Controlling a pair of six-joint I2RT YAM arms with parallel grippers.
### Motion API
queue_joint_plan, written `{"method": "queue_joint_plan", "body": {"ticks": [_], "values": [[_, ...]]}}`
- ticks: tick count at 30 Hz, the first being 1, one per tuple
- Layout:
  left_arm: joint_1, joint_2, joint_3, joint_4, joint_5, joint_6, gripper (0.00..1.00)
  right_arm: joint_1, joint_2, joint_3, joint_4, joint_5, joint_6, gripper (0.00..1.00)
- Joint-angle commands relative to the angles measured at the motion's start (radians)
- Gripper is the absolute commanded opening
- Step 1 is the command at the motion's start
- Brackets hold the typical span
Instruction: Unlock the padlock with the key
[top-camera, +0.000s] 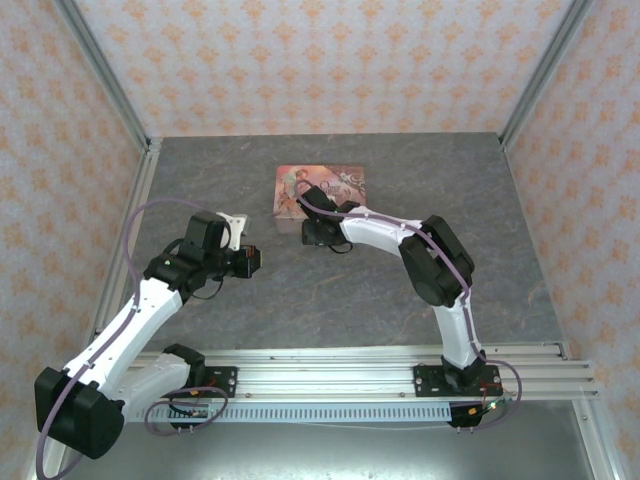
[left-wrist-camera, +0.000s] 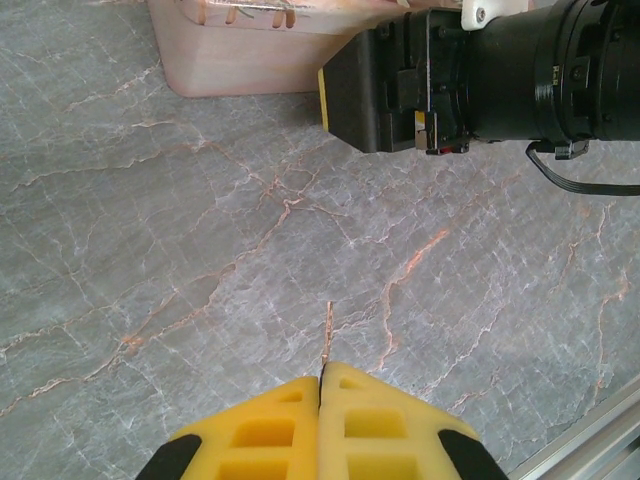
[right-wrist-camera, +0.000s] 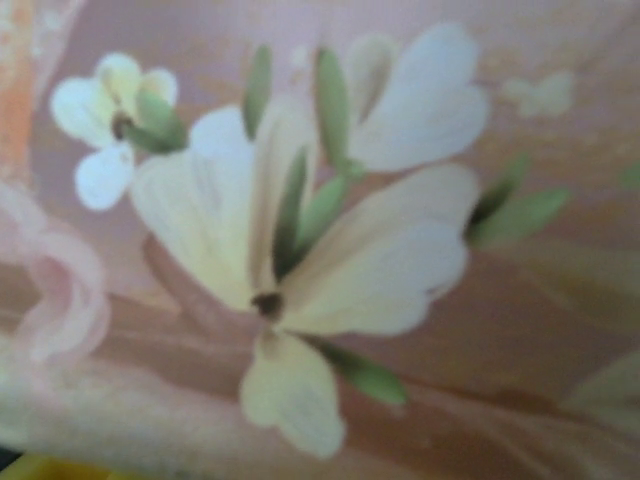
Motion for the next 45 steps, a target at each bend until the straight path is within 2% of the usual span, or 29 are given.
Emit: {"method": "queue_joint_plan", "body": {"ticks": [1, 8, 19, 25, 33, 36, 41, 45], "values": [[0.005, 0.002, 0.013, -0.014, 0.016, 0.020, 0.00, -0.003, -0.038, 0.028, -0.022, 0.071, 0.030, 0.53], [0.005, -0.005, 0.011, -0.029, 0.025, 0.029, 0.00, -0.004, -0.011, 0.058, -0.015, 0.078, 0.028, 0.50], [0.004, -0.014, -0.009, -0.012, 0.039, 0.053, 0.00, -0.003, 0.034, 0.112, -0.017, 0.084, 0.015, 0.35], [0.004, -0.022, -0.011, -0.027, 0.038, 0.066, 0.00, -0.003, 0.066, 0.127, -0.039, 0.092, 0.025, 0.40], [0.005, -0.046, -0.026, -0.037, 0.038, 0.064, 0.00, -0.003, 0.084, 0.141, -0.039, 0.104, 0.036, 0.39], [0.005, -0.052, -0.029, -0.038, 0.037, 0.065, 0.00, -0.003, 0.085, 0.142, -0.029, 0.107, 0.034, 0.34], [0.004, -0.056, -0.034, -0.033, 0.041, 0.070, 0.00, -0.003, 0.080, 0.148, -0.022, 0.098, 0.009, 0.14], [0.005, -0.067, -0.062, 0.009, 0.061, 0.073, 0.00, -0.005, 0.068, 0.158, -0.038, 0.058, -0.019, 0.03]]}}
